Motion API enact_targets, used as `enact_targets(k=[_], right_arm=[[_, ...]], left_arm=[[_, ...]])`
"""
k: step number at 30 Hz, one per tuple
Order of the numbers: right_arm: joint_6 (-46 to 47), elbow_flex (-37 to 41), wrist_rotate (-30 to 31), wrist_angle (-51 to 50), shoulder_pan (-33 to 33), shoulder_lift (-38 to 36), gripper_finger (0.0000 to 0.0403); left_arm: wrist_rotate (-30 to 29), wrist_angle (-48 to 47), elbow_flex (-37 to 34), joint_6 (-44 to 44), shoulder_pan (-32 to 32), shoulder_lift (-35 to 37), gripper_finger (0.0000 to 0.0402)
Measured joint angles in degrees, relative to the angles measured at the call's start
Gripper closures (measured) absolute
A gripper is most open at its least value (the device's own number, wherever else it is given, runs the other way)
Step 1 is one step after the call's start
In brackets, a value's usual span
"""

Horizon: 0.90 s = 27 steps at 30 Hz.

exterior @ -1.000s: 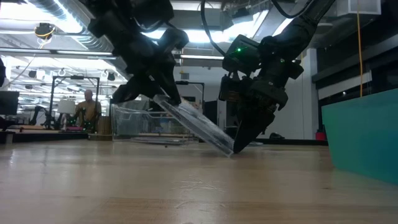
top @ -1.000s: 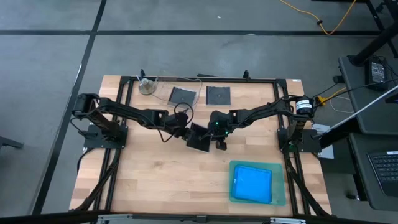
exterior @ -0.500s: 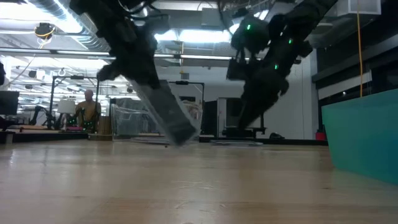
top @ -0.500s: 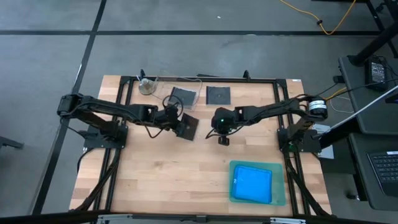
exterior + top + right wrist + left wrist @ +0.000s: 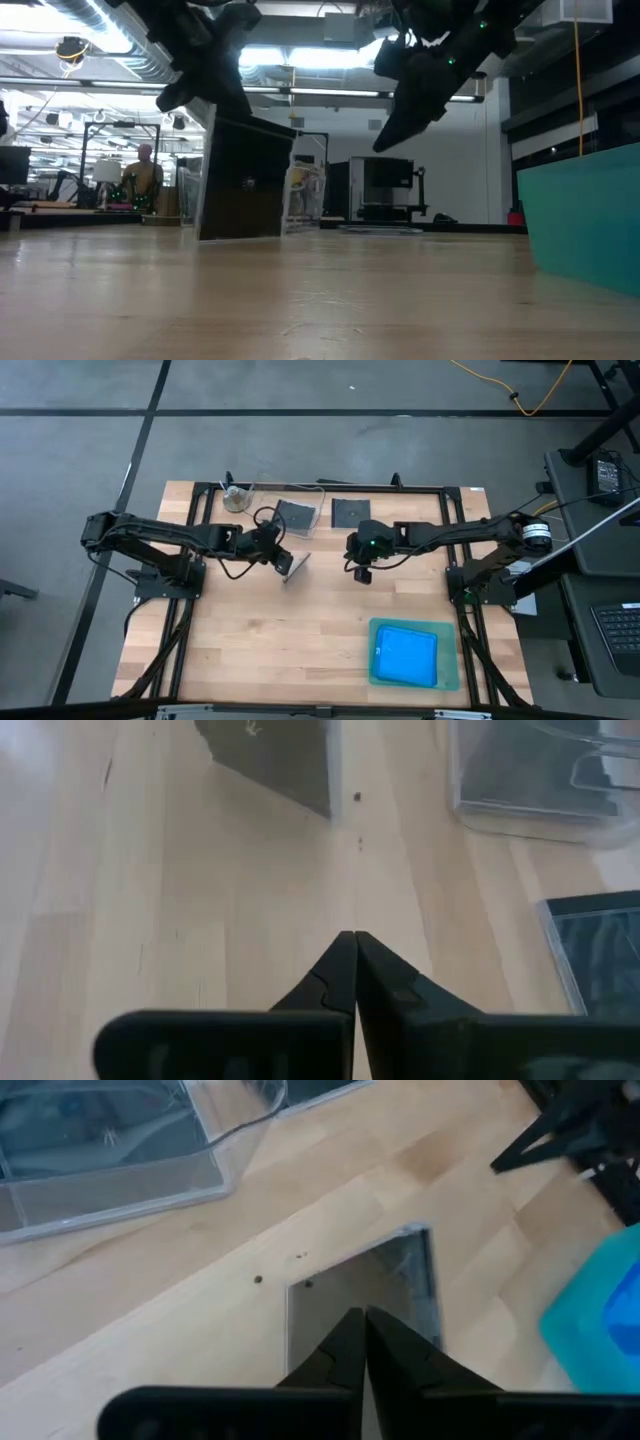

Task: Pick & place jewel cases by type
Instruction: Put the bottom black cd case into the transparent bin

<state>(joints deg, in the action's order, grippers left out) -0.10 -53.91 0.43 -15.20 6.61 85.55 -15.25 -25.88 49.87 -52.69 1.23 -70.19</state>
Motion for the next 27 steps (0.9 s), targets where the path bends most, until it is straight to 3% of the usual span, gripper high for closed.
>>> enact_targets(k=[4,6,11,14,19,27], right_arm=[[1.2,0.0,0.0,0.9,0.0,0.5,0.0395],[1.5,1.3,-2.1,6.9,0.3,2.5,0.0395],[12.7,5.1,-23.5,27.1,2.3,16.6,0.0396],[16.1,4.3,-31.7,28.5,2.7,24.2,0.0399],[16.3,3.6,-31.3,28.6,1.6,25.4,0.0395],[15.0,3.7,-25.6,26.0,0.2,19.4,0.0397]], left_arm=[[0.3,-0.2,0.0,0.0,0.0,0.0,0.0394],[0.3,0.0,0.0,0.0,0.0,0.0,0.0392],[0.1,0.6,0.0,0.0,0.0,0.0,0.0389],[0.2,0.8,0.0,-0.7,0.0,0.0,0.0392],[3.7,0.0,0.0,-1.3,-0.2,0.0,0.0392],[5.2,-7.8,0.0,-2.0,-0.5,-0.1,0.0374]])
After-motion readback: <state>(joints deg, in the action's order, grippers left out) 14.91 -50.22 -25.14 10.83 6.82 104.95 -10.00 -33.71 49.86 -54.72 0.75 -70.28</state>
